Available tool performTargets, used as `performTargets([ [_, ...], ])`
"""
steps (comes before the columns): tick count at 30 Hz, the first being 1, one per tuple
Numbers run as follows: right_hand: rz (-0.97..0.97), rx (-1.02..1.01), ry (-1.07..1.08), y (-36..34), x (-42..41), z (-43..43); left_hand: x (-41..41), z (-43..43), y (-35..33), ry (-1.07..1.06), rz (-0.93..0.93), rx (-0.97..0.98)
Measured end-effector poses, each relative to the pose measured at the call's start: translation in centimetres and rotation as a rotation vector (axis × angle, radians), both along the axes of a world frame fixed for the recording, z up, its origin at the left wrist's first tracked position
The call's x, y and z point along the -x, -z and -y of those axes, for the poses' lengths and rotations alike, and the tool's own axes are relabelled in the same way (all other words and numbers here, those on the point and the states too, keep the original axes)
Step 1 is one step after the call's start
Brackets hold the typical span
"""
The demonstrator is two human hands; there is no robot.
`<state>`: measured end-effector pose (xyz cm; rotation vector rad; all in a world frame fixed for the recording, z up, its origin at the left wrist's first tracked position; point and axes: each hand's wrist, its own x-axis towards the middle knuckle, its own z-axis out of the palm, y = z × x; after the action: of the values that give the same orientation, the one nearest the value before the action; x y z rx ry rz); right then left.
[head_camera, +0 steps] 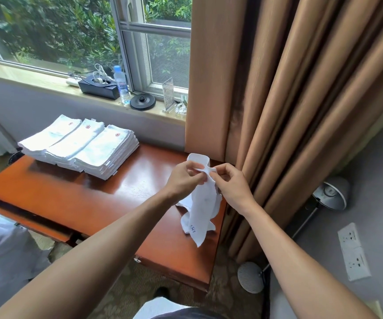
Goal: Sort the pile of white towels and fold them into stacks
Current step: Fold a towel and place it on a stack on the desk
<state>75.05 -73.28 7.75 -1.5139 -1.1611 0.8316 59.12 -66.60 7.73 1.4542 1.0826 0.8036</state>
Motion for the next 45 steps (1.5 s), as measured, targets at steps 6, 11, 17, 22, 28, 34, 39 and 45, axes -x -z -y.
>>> performTargets([
  [6,-0.011,-0.036,-0.003,-0.5,-0.4,0.5,-0.5,0.0,-0.2,-0.068,-0.067,-0.084],
  [11,0.001,-0.043,-0.017,-0.6,-0.6,1.0,-1.7,0.6,-0.6,-0.071,-0.033,-0.088],
  [17,0.021,-0.04,-0.019,-0.7,-0.7,1.6,-2.5,1.3,-1.2,-0.109,-0.011,-0.089],
  [22,-0.063,-0.028,-0.054,-0.8,-0.4,2.0,-2.5,1.6,-1.1,-0.143,-0.063,-0.104],
  [28,0.031,-0.047,-0.044,-0.4,-1.4,1.8,-2.3,1.9,-0.7,-0.047,-0.197,-0.361],
  [34,0.018,-0.133,0.018,-0.8,-2.3,1.3,-1.8,0.6,-1.5,0.206,-0.435,-0.794],
  [39,-0.084,-0.086,0.061,-0.1,-2.5,2.4,-2.1,0.4,-2.1,0.17,-0.406,-0.683],
  [45,0.108,0.182,-0.159,3.9,-3.0,5.0,-2.7,0.5,-2.7,0.096,-0.209,-0.529],
])
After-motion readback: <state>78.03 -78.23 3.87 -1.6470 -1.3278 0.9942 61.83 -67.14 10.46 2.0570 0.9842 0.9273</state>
